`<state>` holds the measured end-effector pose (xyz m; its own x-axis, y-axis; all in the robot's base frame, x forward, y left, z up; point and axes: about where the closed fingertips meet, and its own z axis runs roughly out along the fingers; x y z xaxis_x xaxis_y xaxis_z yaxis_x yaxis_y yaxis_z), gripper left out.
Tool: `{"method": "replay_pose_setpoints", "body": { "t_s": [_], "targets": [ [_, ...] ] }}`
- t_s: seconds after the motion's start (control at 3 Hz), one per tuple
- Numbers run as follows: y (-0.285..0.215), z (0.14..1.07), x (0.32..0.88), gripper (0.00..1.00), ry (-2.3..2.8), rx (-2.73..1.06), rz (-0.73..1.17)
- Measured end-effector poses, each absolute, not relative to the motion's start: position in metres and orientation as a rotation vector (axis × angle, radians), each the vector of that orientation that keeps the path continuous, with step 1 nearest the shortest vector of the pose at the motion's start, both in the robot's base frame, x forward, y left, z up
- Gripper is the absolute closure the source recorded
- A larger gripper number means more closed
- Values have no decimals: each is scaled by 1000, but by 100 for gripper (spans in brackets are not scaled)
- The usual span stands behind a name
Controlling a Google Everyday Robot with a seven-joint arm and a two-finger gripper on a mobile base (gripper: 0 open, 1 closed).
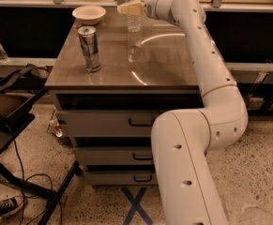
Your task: Knock water bottle over
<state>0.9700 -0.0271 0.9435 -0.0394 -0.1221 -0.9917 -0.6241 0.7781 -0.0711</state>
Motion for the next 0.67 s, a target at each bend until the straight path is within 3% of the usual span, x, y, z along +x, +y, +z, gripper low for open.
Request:
{"method": "replay_pose_setpoints", "body": {
  "t_s": [0.67],
  "targets": [
    [-16, 939, 974, 57, 1554, -639, 433]
  ]
}}
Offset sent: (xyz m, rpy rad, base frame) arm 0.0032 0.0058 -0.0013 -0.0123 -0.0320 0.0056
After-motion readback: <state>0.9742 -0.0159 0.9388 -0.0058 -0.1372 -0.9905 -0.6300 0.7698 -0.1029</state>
